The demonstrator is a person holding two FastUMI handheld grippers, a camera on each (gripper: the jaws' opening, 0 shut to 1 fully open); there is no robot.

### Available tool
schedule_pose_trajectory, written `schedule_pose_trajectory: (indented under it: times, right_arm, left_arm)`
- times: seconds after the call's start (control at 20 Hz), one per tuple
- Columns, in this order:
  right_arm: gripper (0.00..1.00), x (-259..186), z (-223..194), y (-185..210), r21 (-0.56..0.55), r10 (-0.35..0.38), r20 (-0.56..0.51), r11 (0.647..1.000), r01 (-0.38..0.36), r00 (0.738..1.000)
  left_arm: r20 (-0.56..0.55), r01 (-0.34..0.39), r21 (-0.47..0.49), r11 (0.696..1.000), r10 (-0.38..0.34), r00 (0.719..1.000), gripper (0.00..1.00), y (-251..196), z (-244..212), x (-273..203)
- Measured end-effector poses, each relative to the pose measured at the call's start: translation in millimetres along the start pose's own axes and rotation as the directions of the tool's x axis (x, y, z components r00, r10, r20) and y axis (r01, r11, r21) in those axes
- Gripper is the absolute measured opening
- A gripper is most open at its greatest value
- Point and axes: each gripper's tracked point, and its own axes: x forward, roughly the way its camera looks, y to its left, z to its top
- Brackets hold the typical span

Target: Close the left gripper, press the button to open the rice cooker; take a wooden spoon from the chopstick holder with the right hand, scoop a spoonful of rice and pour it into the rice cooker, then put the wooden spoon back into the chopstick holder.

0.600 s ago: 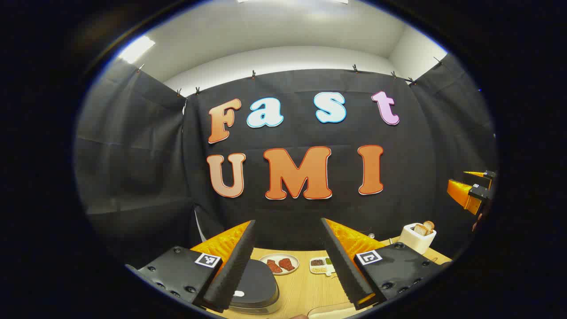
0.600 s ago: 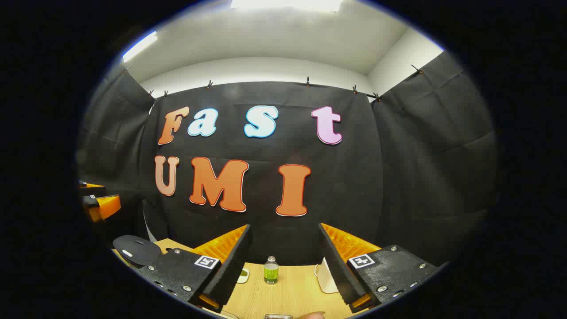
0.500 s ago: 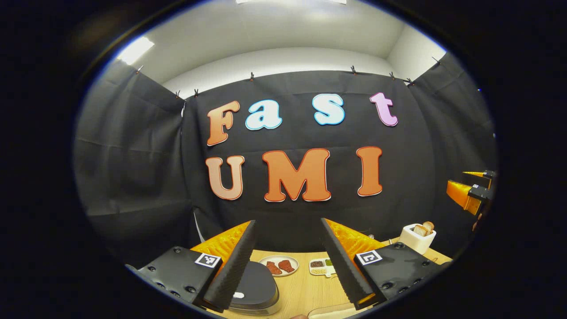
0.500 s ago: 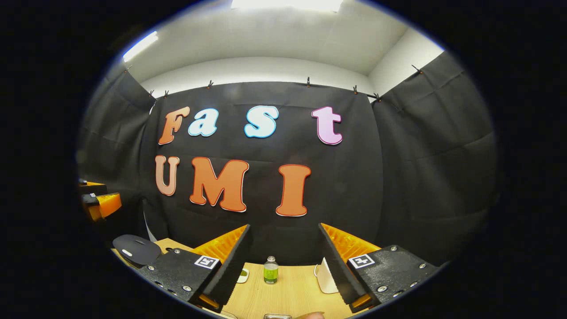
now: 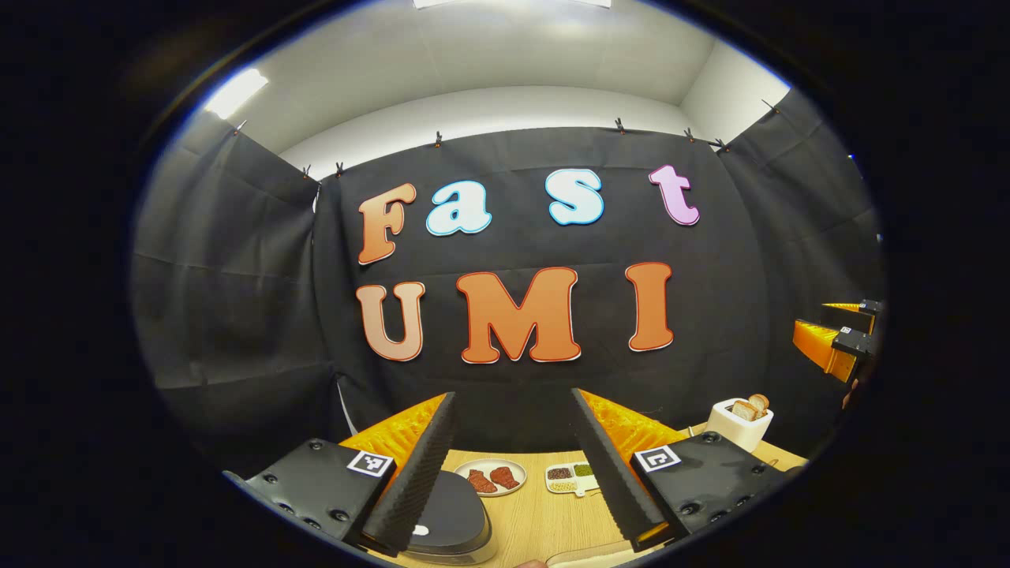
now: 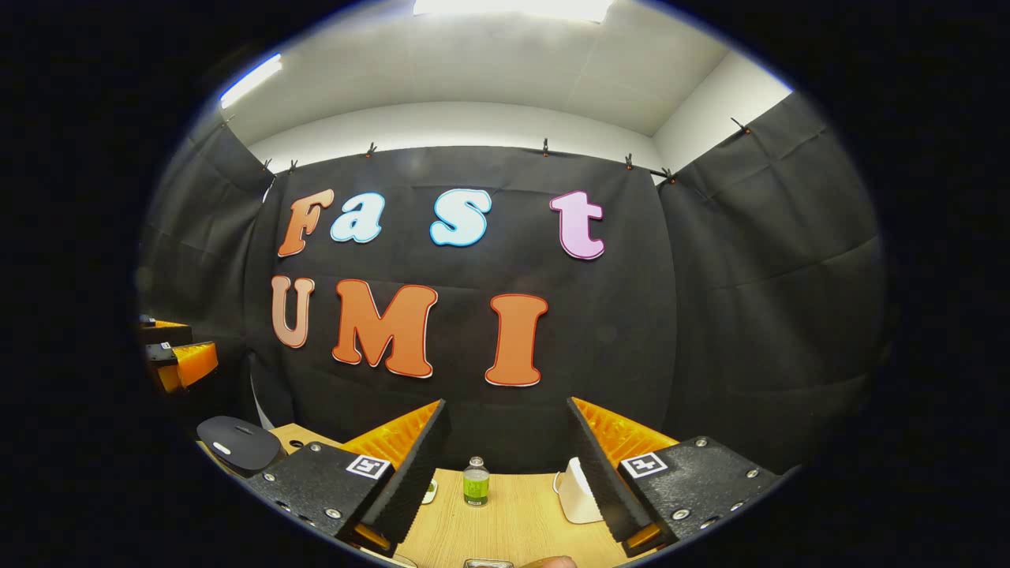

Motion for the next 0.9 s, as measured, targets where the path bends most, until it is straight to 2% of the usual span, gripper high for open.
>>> schedule_pose_trajectory:
  times: [0.25, 0.3, 0.4, 0.45, 0.65, 0.75, 0.8, 0.85, 0.9]
  right_arm:
    - [0.92, 0.7, -5.3, 2.7, -0.008, -0.001, -0.005, 1.0, 0.001, 1.0]
    - [0.93, 1.1, -6.6, 3.9, -0.011, 0.001, -0.009, 1.0, -0.001, 1.0]
    - [0.93, 1.3, -8.1, 5.2, -0.015, 0.0, -0.015, 1.0, 0.0, 1.0]
    - [0.93, -0.3, -8.5, 4.3, -0.015, -0.002, -0.015, 1.0, 0.002, 1.0]
    - [0.93, 0.3, -9.9, 4.3, -0.014, -0.003, -0.019, 1.0, 0.003, 1.0]
    - [0.93, -0.7, -11.3, 3.3, -0.016, -0.005, -0.021, 1.0, 0.004, 1.0]
    - [0.93, -0.9, -12.6, 2.9, -0.018, -0.008, -0.024, 1.0, 0.008, 1.0]
    - [0.93, -0.2, -14.4, 2.3, -0.019, -0.011, -0.03, 1.0, 0.01, 1.0]
    - [0.93, -0.9, -16.2, 2.0, -0.02, -0.013, -0.034, 1.0, 0.013, 0.999]
  left_arm:
    - [-0.006, 0.002, 0.003, 1.0, -0.002, 1.0, 0.88, 2.2, -1.0, -0.5]
    - [-0.009, -0.002, 0.006, 1.0, 0.002, 1.0, 1.0, 6.1, -2.4, -1.2]
    - [-0.01, -0.013, 0.014, 1.0, 0.013, 1.0, 0.88, 10.2, -2.0, -1.2]
    - [-0.013, -0.017, 0.018, 1.0, 0.017, 1.0, 0.88, 11.1, -2.3, -1.4]
    - [-0.021, -0.014, 0.019, 1.0, 0.015, 1.0, 0.41, 13.6, -2.3, -1.2]
    - [-0.038, -0.068, 0.024, 0.997, 0.069, 0.997, 0.18, 25.7, -7.1, -0.1]
    - [-0.047, -0.059, 0.013, 0.998, 0.06, 0.997, 0.06, 25.8, -9.0, 2.8]
    - [-0.062, -0.067, 0.014, 0.998, 0.068, 0.996, 0.08, 28.5, -9.9, 4.4]
    - [-0.088, -0.063, 0.005, 0.998, 0.063, 0.994, 0.02, 31.6, -17.8, 10.9]
